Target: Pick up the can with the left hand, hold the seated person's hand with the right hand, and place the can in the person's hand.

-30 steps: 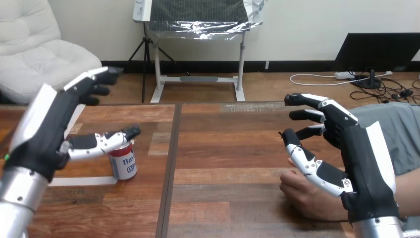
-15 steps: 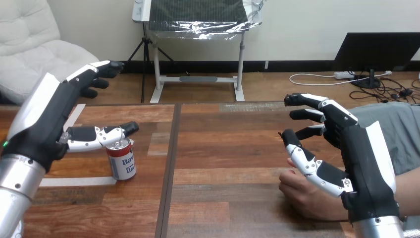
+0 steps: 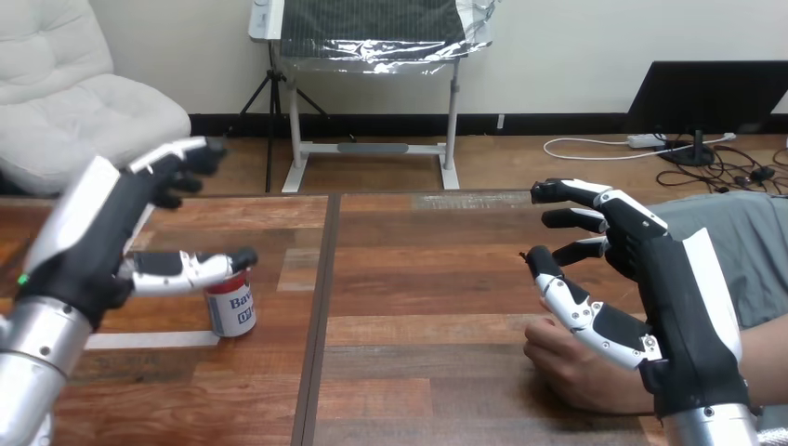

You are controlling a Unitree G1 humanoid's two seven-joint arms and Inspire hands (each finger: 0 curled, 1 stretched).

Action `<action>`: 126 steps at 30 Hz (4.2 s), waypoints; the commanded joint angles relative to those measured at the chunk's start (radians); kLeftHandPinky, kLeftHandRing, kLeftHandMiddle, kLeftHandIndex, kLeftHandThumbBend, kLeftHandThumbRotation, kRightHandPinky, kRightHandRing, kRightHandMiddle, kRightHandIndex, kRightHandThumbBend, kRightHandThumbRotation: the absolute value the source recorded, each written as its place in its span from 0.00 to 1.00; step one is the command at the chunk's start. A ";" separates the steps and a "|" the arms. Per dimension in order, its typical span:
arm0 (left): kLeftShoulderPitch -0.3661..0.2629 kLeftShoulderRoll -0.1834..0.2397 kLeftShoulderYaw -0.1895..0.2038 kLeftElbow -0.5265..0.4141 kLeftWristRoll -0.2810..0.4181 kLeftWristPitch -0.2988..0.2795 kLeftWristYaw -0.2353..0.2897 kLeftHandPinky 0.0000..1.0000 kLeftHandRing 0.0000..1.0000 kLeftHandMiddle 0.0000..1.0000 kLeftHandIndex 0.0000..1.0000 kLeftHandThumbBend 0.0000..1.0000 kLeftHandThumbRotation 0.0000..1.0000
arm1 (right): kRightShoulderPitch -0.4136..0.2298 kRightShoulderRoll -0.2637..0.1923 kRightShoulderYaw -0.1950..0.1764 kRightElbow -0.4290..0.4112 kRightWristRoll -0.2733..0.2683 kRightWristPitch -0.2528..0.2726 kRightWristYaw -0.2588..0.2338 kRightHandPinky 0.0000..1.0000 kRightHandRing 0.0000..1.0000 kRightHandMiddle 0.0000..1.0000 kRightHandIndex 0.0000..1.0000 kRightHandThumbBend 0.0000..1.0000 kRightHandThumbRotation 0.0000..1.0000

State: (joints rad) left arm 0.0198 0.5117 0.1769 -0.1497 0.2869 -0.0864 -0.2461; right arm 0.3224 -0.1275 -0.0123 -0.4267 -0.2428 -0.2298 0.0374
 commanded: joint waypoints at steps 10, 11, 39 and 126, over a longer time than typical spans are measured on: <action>-0.113 0.025 -0.085 0.119 0.028 -0.029 -0.022 0.74 0.79 0.81 0.82 0.79 0.22 | -0.074 -0.031 -0.018 -0.030 0.001 0.023 0.020 0.58 0.75 0.82 0.70 0.41 0.00; -0.118 0.026 -0.093 0.126 0.038 -0.022 -0.023 0.74 0.79 0.81 0.82 0.79 0.22 | -0.074 -0.033 -0.018 -0.031 0.002 0.024 0.021 0.58 0.75 0.82 0.70 0.41 0.00; -0.251 0.013 -0.210 0.322 0.207 -0.010 0.072 0.79 0.84 0.86 0.85 0.82 0.36 | -0.086 -0.056 -0.024 -0.042 0.008 0.043 0.033 0.60 0.76 0.81 0.69 0.43 0.00; -0.504 -0.011 -0.413 0.828 0.470 -0.212 0.598 0.74 0.80 0.82 0.81 0.81 0.32 | -0.104 -0.092 -0.029 -0.058 0.003 0.078 0.080 0.65 0.78 0.81 0.67 0.45 0.00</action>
State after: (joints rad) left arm -0.3770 0.5049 -0.2228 0.6487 0.7567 -0.2985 0.3197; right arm 0.2861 -0.2028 -0.0365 -0.4296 -0.2434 -0.1559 0.1125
